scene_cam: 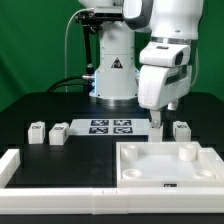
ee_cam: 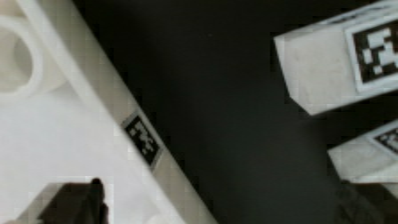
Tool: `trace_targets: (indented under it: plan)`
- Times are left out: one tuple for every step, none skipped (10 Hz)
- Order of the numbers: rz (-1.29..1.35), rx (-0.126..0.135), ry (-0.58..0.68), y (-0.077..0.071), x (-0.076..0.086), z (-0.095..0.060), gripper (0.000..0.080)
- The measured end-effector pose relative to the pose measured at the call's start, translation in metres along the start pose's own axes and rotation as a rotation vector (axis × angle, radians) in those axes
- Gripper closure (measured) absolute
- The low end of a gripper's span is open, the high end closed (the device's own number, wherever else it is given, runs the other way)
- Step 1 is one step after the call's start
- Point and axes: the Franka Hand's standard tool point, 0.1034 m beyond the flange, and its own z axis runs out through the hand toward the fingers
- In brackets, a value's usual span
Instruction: Assemble one leg
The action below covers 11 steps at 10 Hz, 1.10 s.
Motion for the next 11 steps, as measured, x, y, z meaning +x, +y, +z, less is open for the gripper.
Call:
trace_targets:
  plan:
    - [0.177,0.008,0.022,-0.008,-0.001,0.001,0.0150]
    - [0.294,0.012,0.021,-0.020,-0.001,0.000,0.0150]
    - [0.471,0.025,0.022,-0.027,0.003,-0.001,0.0150]
    - [0.631,0.040,0.020,-0.036,0.008,-0.001,0.0150]
    - [0.753,0.058,0.016,-0.048,0.014,-0.001,0.0150]
    - [0.746,0.065,0.005,-0.056,0.017,-0.001,0.0150]
    - [0.749,0.074,-0.020,-0.060,0.018,0.001,0.0150]
    - [0.744,0.073,-0.014,-0.058,0.018,0.001,0.0150]
    - [0.742,0.073,-0.016,-0.059,0.018,0.001,0.0150]
    - [0.725,0.090,-0.119,-0.061,0.008,0.002,0.0150]
    - [0.717,0.122,-0.231,-0.058,0.006,0.001,0.0150]
